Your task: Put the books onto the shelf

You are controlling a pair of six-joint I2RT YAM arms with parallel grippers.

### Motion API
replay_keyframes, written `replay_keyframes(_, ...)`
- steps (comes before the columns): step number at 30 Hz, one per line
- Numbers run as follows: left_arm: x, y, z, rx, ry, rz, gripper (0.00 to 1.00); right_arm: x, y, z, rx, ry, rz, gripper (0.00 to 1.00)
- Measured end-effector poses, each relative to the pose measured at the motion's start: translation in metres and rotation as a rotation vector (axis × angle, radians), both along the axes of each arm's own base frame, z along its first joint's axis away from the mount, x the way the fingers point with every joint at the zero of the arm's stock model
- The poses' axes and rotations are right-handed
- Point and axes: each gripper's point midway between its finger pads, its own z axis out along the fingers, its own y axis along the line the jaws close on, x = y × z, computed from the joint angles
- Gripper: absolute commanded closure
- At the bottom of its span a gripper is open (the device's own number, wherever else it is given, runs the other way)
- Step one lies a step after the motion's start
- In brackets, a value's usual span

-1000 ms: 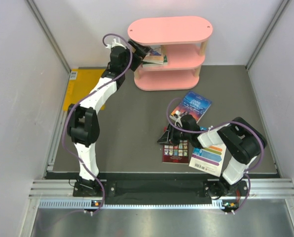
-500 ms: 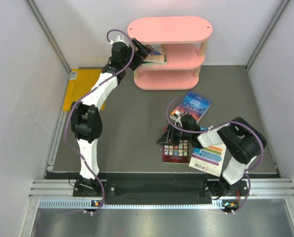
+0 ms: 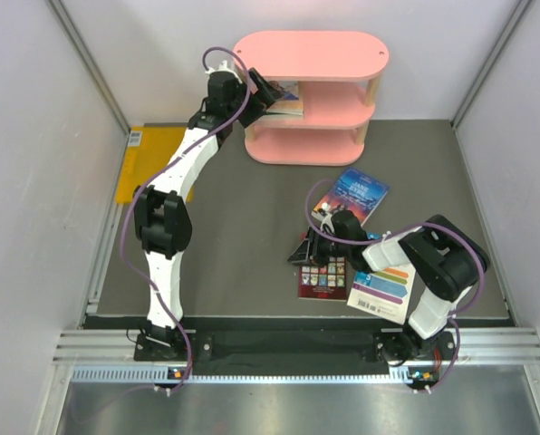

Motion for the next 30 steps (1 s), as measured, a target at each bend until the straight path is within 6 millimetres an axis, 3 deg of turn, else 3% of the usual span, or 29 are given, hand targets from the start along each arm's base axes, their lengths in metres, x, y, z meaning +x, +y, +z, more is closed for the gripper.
replay_keyframes(9, -0.005, 0.008, -0.004, 0.026, 0.024, 0.000, 0.02, 0.001, 0.001, 0.001, 0.004, -0.004, -0.001, 0.67)
replay_keyframes(22, -0.014, 0.049, -0.043, 0.205, 0.134, 0.063, 0.01, 0.001, 0.001, 0.001, 0.005, -0.004, -0.001, 0.67)
replay_keyframes(25, -0.032, 0.056, -0.050, 0.237, 0.148, 0.057, 0.01, 0.001, 0.001, 0.001, 0.005, -0.004, 0.000, 0.67)
replay_keyframes(30, -0.092, 0.070, -0.058, 0.284, 0.166, 0.022, 0.01, 0.000, 0.001, 0.002, 0.001, -0.009, 0.003, 0.67)
